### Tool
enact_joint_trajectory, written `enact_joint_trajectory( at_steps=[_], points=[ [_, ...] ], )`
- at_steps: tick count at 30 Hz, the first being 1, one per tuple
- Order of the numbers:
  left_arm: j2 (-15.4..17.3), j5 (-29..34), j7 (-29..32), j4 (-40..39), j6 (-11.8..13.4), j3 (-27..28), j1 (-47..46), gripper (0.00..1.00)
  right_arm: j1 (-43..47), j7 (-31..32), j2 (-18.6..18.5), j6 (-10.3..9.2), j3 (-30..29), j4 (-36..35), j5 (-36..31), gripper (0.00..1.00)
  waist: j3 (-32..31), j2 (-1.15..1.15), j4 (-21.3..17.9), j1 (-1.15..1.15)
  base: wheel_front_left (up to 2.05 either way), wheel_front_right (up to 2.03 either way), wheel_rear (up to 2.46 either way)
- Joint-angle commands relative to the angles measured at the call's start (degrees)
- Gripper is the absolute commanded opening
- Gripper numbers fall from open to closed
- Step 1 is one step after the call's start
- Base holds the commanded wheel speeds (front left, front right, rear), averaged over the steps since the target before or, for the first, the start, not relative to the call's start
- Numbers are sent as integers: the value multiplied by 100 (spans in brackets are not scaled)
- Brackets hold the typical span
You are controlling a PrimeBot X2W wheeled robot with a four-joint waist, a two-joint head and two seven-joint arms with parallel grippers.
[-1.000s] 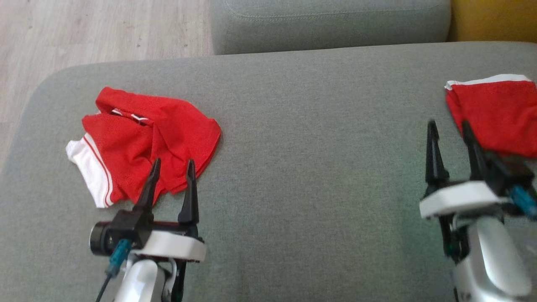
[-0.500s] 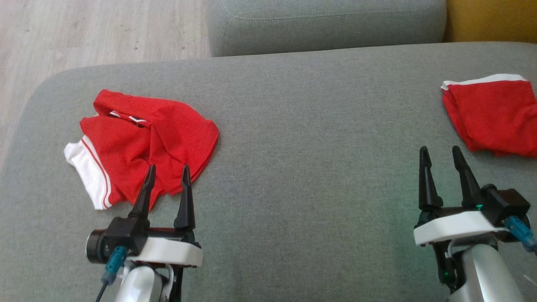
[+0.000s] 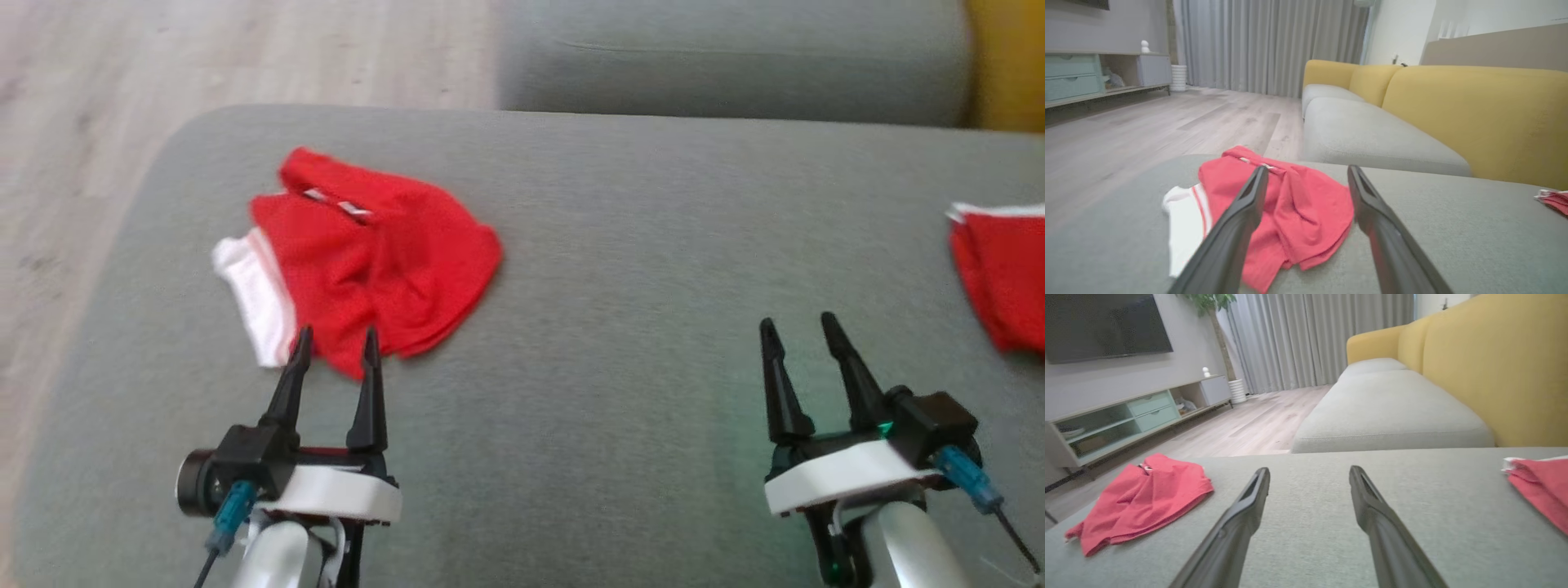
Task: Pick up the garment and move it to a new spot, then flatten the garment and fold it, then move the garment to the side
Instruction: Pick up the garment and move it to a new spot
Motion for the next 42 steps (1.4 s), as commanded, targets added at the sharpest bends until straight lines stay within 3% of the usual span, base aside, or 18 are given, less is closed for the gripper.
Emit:
enact_joint_trajectory(
  at_steps=[1, 12, 19, 28, 36, 42],
  points=[
    [21, 48, -47, -150, 27, 249, -48, 100, -154, -63, -11, -4, 180, -177, 66, 100, -95, 0, 365, 0, 0, 0, 0],
    [21, 36, -47, -165, 4, 288, 77, 100, -56, -63, -11, -4, 354, -123, 109, 100, -154, 0, 1159, 0, 0, 0, 0],
    [21, 32, -47, -168, 8, 284, 73, 100, -62, -63, -11, -4, 429, -100, 131, 100, -111, 0, 1295, 0, 0, 0, 0],
    [48, 131, 1, 289, -246, 148, -417, 100, -268, -63, -11, -4, 357, -116, -10, 100, 383, 0, 984, 0, 0, 0, 0],
    [127, 105, 868, 1007, -644, -299, -1722, 100, -603, -63, -10, -4, 172, -178, -69, 100, 1148, 0, 535, 0, 0, 0, 0],
    [294, -16, 1581, 1831, -768, -611, -2606, 100, -861, -63, -10, -4, 309, -261, -30, 100, 1540, 0, 186, 0, 0, 0, 0]
  ],
)
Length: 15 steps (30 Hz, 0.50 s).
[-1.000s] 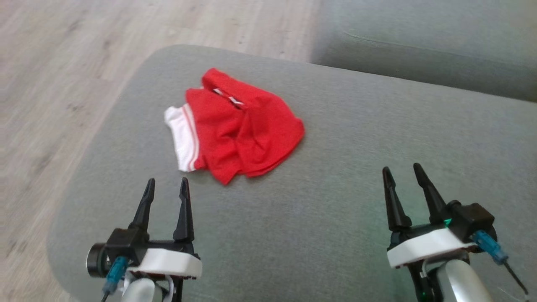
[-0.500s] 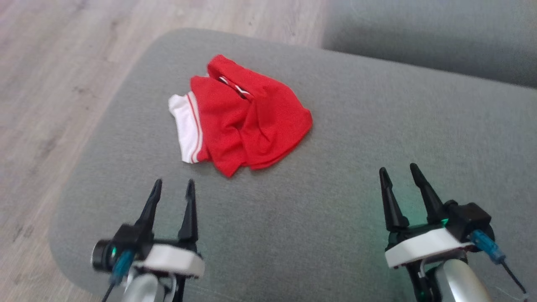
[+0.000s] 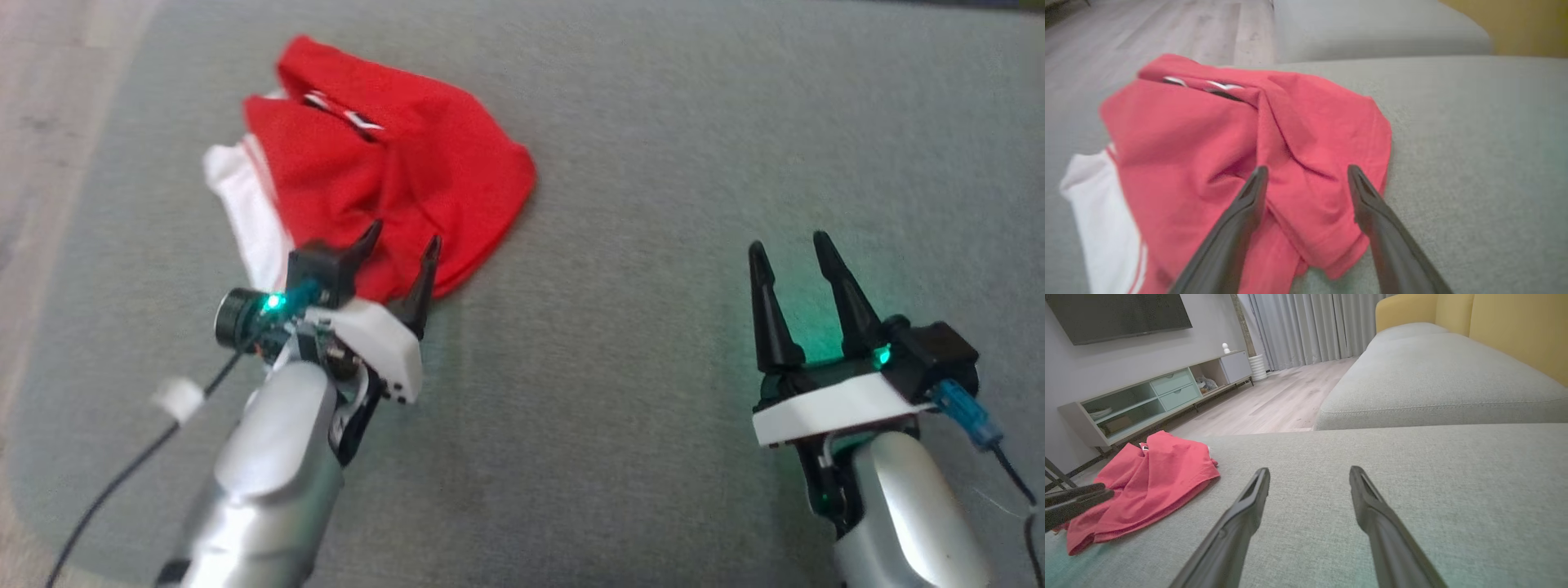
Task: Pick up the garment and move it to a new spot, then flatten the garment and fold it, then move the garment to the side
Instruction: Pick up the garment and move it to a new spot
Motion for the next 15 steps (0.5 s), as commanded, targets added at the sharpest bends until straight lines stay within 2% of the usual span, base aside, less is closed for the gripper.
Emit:
enact_joint_trajectory(
  at_steps=[1, 7, 11, 12, 13, 15],
  points=[
    [177, -53, 95, -38, -13, 102, -263, 100, -143, -63, -8, -4, 163, -192, 48, 100, 237, 0, -247, -2, 0, 0, 0],
    [371, -107, 739, 686, -33, -201, -693, 100, -245, -63, -8, -4, 193, -238, 106, 100, 419, 0, -459, -2, 0, 0, 0],
    [452, -149, 952, 1007, -36, -306, -849, 100, -262, -63, -8, -4, 207, -269, 142, 100, 465, 0, -536, -2, 0, 0, 0],
    [460, -171, 945, 1047, -36, -326, -874, 20, -262, -63, -8, -4, 206, -270, 148, 100, 463, 0, -548, -2, 0, 0, 0],
    [463, -204, 902, 1061, -37, -351, -895, 0, -259, -63, -8, -4, 204, -266, 154, 100, 450, 0, -558, -2, 0, 0, 0],
    [448, -295, 765, 1032, -37, -439, -911, 0, -246, -63, -8, -4, 200, -240, 167, 100, 392, 0, -571, -2, 0, 0, 0]
  ],
)
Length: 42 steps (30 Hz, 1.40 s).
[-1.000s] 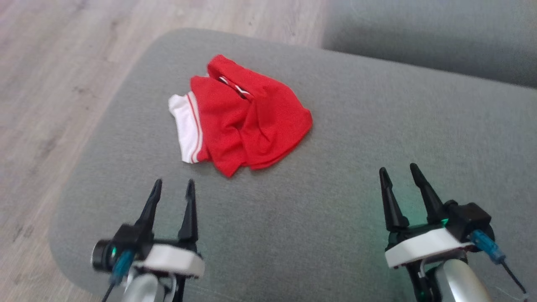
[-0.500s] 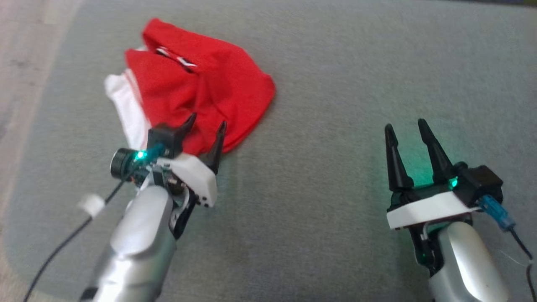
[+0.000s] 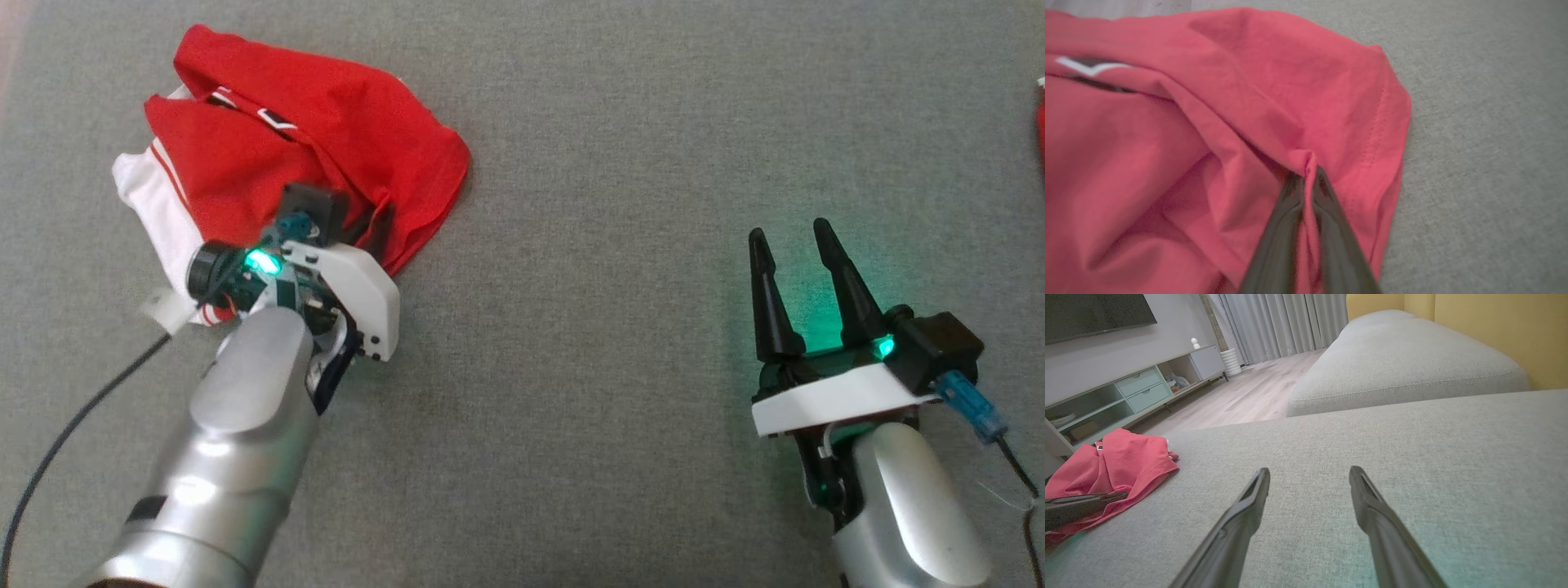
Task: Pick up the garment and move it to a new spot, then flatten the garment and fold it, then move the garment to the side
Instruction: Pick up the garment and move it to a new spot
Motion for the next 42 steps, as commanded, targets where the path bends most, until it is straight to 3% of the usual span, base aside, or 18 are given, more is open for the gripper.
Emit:
enact_joint_trajectory(
  at_steps=[1, 4, 9, 11, 18, 23, 32, 33, 34, 38, 42],
  points=[
    [191, -94, -133, -12, 12, -39, 85, 0, -139, -63, -7, -4, 153, -158, 41, 100, -88, 0, -14, -1, 0, 0, 0],
    [194, -169, -485, -157, 11, -86, 69, 0, -134, -63, -7, -4, 178, -116, 40, 100, -186, 0, -45, -1, 0, 0, 0],
    [230, -273, -1809, -821, 11, -190, 6, 0, -126, -63, -7, -4, 249, -74, 138, 100, -480, 0, -235, -1, 0, 0, 0],
    [227, -273, -2036, -1010, 13, -181, -6, 0, -123, -63, -7, -4, 285, -72, 204, 100, -574, 0, -375, -1, 0, 0, 0],
    [161, -104, -2095, -1733, 80, -358, -298, 0, -170, -63, -7, -4, 384, -146, 493, 100, -582, 0, -1053, -1, 0, 0, 0],
    [-72, -35, -2008, -2185, 147, -507, -777, 0, -208, -63, -7, -4, 552, -205, 696, 100, -408, 0, -1586, -1, 0, 0, 0],
    [-279, -29, -1782, -2085, 258, -697, -1632, 0, -398, -63, -7, -4, 1042, -361, 1109, 100, -144, 0, -2571, -1, 0, 0, 0],
    [-292, -57, -1753, -1979, 278, -701, -1690, 34, -410, -63, -7, -4, 1075, -373, 1133, 100, -124, 0, -2643, -1, 0, 0, 0],
    [-293, -2, -1652, -1680, 278, -806, -1768, 100, -413, -63, -7, -4, 1098, -385, 1170, 100, -116, 0, -2745, -1, 0, 0, 0],
    [-253, -10, -1775, -1250, 268, -822, -1809, 100, -390, -63, -7, -4, 1072, -410, 1198, 100, -97, 0, -2784, -1, 0, 0, 0],
    [-151, -111, -1960, -1030, 203, -797, -1780, 100, -307, -63, -7, -4, 952, -410, 1164, 100, -196, 0, -2554, -1, 0, 0, 0]
  ],
)
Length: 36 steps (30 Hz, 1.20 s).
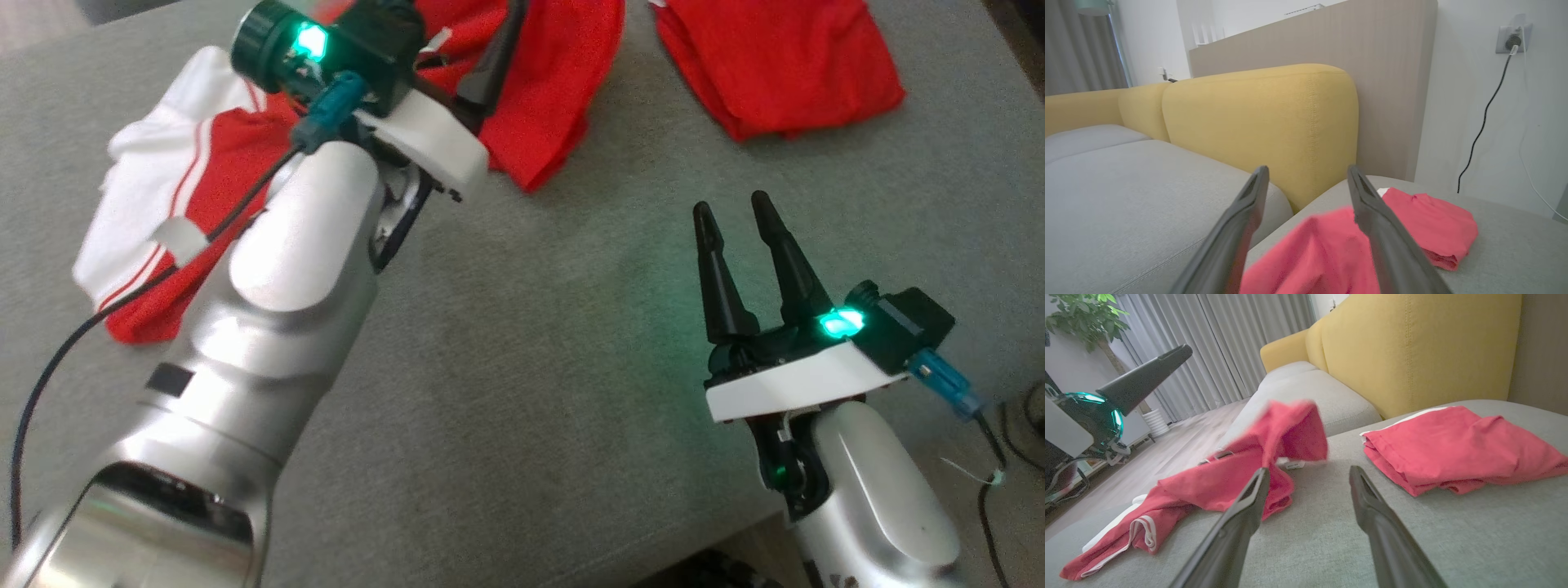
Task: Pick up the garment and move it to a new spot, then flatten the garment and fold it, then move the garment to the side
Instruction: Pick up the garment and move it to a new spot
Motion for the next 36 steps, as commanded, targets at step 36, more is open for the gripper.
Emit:
enact_joint_trajectory(
  at_steps=[36],
  points=[
    [566, -332, -555, -2323, 955, 1305, 4548, 100, 878, -62, -8, -4, -1071, 88, -940, 100, -1342, 0, 2485, -1, 0, 0, 0]
  ],
)
